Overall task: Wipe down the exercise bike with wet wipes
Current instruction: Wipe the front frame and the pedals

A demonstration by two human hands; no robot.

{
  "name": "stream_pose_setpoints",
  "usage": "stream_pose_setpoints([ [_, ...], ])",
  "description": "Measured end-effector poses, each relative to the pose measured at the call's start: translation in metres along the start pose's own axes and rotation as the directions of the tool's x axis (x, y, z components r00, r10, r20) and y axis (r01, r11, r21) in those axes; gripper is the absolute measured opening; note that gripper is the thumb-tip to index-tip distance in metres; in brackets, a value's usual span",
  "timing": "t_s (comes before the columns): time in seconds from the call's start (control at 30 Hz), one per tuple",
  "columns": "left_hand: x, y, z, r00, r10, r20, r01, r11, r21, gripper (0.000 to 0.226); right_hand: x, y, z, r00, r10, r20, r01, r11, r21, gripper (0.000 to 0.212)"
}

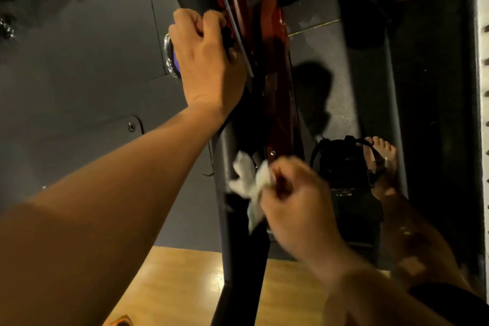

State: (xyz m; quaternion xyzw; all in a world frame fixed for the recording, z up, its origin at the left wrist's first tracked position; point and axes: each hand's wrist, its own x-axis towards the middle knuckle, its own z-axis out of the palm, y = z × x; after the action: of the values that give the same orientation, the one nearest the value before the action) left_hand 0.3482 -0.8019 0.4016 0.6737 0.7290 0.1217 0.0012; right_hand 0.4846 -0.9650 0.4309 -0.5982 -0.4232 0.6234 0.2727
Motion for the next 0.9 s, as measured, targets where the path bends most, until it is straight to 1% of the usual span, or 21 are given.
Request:
stream_pose_setpoints([
  [0.03,0.001,0.001,-0.001,1.0,-0.003,0.02,0.002,1.0,0.014,0.03,0.036,-0.004,-0.006,0.989,-0.094,-0.112,0.09,0.995,-0.044,0.014],
  [0.07,0.001,0.002,-0.001,0.999,-0.003,0.045,0.001,0.999,0.035,0.028,0.074,-0.013,-0.014,0.98,-0.14,-0.144,0.125,0.986,-0.11,0.012],
  [0.1,0.0,0.002,-0.001,0.997,-0.005,0.072,0.0,0.998,0.064,0.026,0.112,-0.017,-0.02,0.978,-0.158,-0.133,0.137,0.979,-0.153,0.009],
  [0.13,0.0,0.003,-0.001,0.996,-0.01,0.089,0.002,0.995,0.096,0.024,0.146,-0.01,-0.023,0.99,-0.114,-0.08,0.093,0.969,-0.228,0.006],
  [0.17,0.001,0.003,0.0,0.995,-0.011,0.099,-0.003,0.991,0.137,0.022,0.178,0.01,-0.023,1.0,-0.026,-0.016,0.021,0.959,-0.281,0.005],
  [0.2,0.002,0.003,0.001,0.994,0.0,0.106,-0.02,0.982,0.185,0.02,0.2,0.029,-0.022,0.994,0.096,0.058,-0.072,0.944,-0.323,0.006],
  [0.23,0.003,0.003,0.001,0.993,0.034,0.113,-0.06,0.968,0.242,0.019,0.213,0.05,-0.016,0.977,0.162,0.141,-0.112,0.944,-0.311,0.007],
  [0.3,0.004,0.002,0.003,0.976,0.157,0.15,-0.2,0.916,0.347,0.025,0.222,0.068,-0.002,0.97,0.152,0.187,-0.107,0.967,-0.23,0.01],
  [0.4,0.002,0.004,0.005,0.933,0.233,0.275,-0.329,0.864,0.382,0.031,0.249,0.074,0.007,0.987,0.076,0.142,-0.031,0.956,-0.291,0.021],
  [0.43,0.003,0.008,0.004,0.913,0.251,0.322,-0.369,0.845,0.387,0.031,0.257,0.072,0.008,0.992,0.046,0.117,-0.008,0.951,-0.309,0.019],
  [0.47,0.003,0.011,0.003,0.879,0.276,0.389,-0.434,0.803,0.409,0.034,0.267,0.075,0.009,0.993,0.032,0.112,0.004,0.952,-0.305,0.011],
  [0.5,0.004,0.012,0.003,0.823,0.297,0.484,-0.522,0.733,0.437,0.04,0.277,0.08,0.01,0.994,0.012,0.113,0.021,0.957,-0.288,0.007],
  [0.53,0.006,0.015,0.005,0.751,0.294,0.592,-0.614,0.641,0.46,0.048,0.282,0.084,0.011,0.996,0.006,0.084,0.018,0.959,-0.282,0.014],
  [0.57,0.008,0.018,0.009,0.686,0.261,0.679,-0.686,0.546,0.482,0.055,0.285,0.09,0.012,0.998,0.006,0.064,0.012,0.963,-0.271,0.015],
  [0.6,0.011,0.021,0.017,0.65,0.208,0.731,-0.724,0.46,0.513,0.062,0.285,0.093,0.01,0.998,-0.03,0.056,0.045,0.959,-0.279,0.012],
  [0.67,0.014,0.028,0.039,0.664,0.059,0.746,-0.716,0.336,0.611,0.07,0.286,0.102,0.007,0.996,-0.079,0.04,0.087,0.945,-0.314,0.014],
  [0.7,0.015,0.032,0.051,0.679,-0.029,0.734,-0.692,0.31,0.653,0.072,0.283,0.106,0.004,0.991,-0.129,0.038,0.134,0.923,-0.36,0.01],
  [0.77,0.017,0.038,0.073,0.702,-0.172,0.691,-0.629,0.305,0.715,0.075,0.276,0.116,-0.002,0.984,-0.173,0.042,0.176,0.914,-0.365,0.006],
  [0.8,0.017,0.039,0.081,0.714,-0.214,0.667,-0.602,0.298,0.741,0.077,0.276,0.119,-0.006,0.988,-0.15,0.021,0.147,0.914,-0.378,0.009],
  [0.87,0.017,0.039,0.09,0.736,-0.236,0.635,-0.576,0.276,0.77,0.079,0.287,0.131,-0.007,0.992,-0.121,-0.04,0.097,0.924,-0.369,0.014],
  [0.9,0.016,0.037,0.092,0.741,-0.226,0.633,-0.576,0.272,0.771,0.077,0.299,0.131,-0.005,0.989,-0.138,-0.06,0.106,0.922,-0.373,0.016],
])
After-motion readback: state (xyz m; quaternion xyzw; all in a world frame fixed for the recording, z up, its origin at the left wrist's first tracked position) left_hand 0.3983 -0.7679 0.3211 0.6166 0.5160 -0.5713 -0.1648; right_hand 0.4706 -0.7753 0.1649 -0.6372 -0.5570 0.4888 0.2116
